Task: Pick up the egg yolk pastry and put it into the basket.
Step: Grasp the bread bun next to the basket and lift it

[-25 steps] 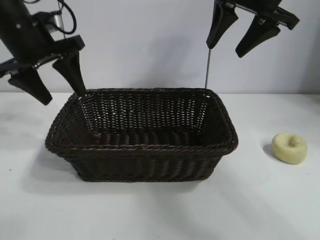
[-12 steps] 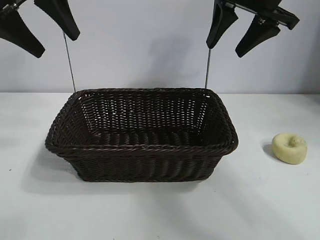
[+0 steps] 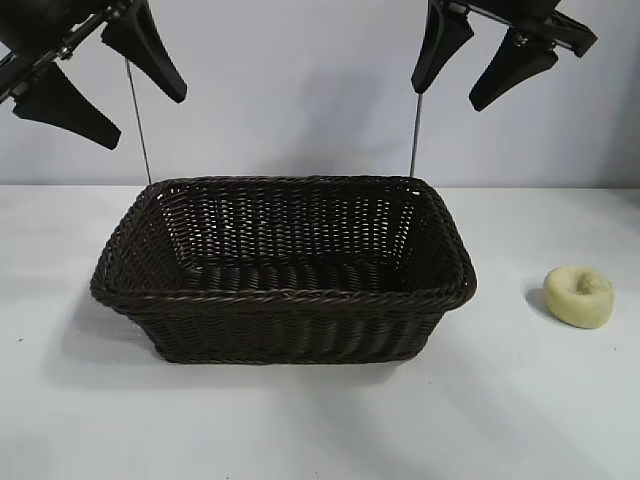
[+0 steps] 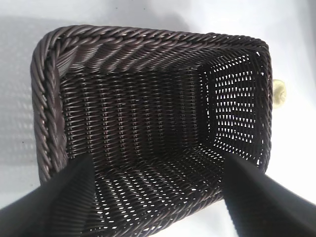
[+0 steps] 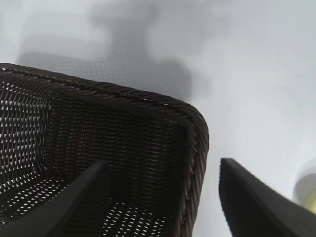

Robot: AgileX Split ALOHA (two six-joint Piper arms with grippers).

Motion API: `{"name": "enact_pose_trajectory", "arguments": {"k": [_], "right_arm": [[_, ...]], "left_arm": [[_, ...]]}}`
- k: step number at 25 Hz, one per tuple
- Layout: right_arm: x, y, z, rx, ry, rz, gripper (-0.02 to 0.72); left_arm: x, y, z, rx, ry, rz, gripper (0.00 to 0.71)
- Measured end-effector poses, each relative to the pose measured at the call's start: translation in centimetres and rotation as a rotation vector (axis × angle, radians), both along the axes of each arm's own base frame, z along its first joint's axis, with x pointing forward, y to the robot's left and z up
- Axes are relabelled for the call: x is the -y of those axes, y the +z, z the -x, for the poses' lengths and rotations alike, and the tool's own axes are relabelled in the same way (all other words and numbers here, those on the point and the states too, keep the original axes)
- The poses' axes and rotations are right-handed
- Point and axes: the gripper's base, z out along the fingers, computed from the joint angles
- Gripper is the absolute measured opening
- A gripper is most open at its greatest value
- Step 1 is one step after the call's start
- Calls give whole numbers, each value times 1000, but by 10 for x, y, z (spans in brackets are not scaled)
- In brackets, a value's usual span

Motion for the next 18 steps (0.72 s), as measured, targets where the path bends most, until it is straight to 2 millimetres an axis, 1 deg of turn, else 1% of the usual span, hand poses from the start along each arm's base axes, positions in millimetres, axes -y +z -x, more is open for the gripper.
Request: {"name": "enact_pose_trajectory", "arguments": {"k": [3,6,11,14,18], "right_arm": [[0,0,0,0,0,0,465],[0,0,0,-3,1,2,465],[3,-2,3,-30,12,44,465],[16,-4,1,-40,-16,81,465],[49,-6,-1,-79,-83,125,465]], "left_arm": [[6,-1,1,5,-13,0,526],[13,-6,1,-9,-28,-2,526],[15,-9,-1,-11,-28,-2,526],[15,-9,-1,-9,-28,-2,526],[15,-9,-1,-10,-29,-2,526]]}}
